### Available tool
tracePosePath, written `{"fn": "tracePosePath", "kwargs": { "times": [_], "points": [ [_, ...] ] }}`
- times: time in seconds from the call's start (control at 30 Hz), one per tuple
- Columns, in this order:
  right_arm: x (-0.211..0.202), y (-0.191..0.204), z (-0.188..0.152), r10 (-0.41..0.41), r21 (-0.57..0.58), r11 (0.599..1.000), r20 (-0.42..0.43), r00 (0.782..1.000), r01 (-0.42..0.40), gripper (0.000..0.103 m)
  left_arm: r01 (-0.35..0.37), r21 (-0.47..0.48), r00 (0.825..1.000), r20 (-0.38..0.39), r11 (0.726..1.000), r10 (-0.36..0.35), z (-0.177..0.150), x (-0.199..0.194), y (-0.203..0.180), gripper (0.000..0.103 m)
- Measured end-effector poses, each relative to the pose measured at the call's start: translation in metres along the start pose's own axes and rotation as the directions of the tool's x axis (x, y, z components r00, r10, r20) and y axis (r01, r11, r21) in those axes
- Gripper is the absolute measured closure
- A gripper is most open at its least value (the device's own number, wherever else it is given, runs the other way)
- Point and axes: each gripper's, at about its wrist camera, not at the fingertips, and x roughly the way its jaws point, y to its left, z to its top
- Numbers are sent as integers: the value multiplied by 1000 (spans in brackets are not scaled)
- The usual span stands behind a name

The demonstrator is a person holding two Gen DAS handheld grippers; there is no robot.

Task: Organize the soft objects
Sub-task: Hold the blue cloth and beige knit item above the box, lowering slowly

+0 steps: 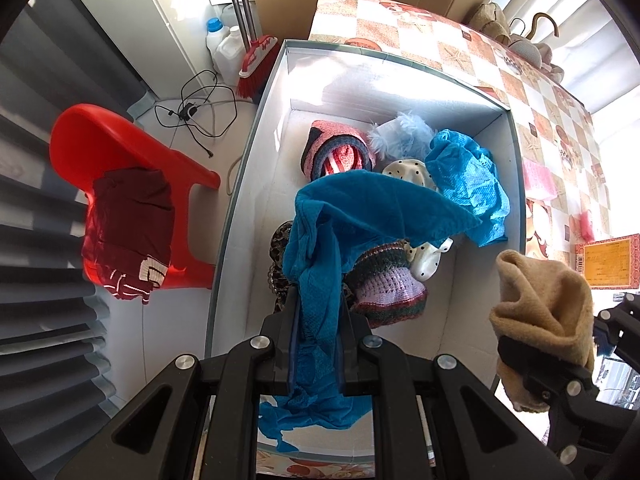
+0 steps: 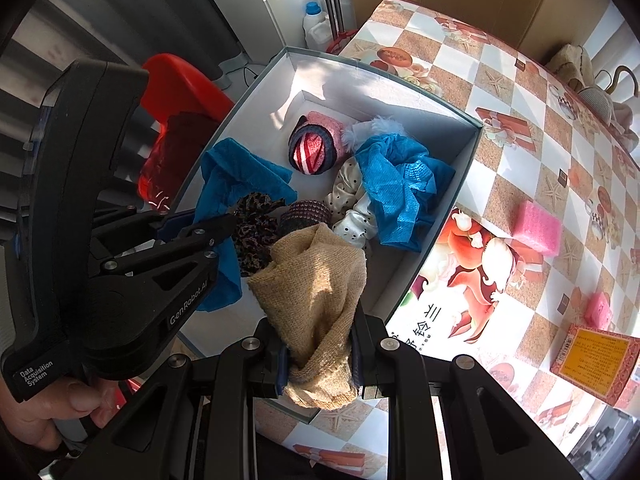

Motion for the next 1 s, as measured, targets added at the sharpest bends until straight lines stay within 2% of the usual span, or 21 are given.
{"fn": "tracePosePath", "kwargs": {
  "times": [1.0],
  "points": [
    [-11, -1, 1, -4, 4, 1000, 34, 999, 4, 79, -20, 31, 1000, -14, 999, 21, -22, -2, -6, 88]
  ]
}}
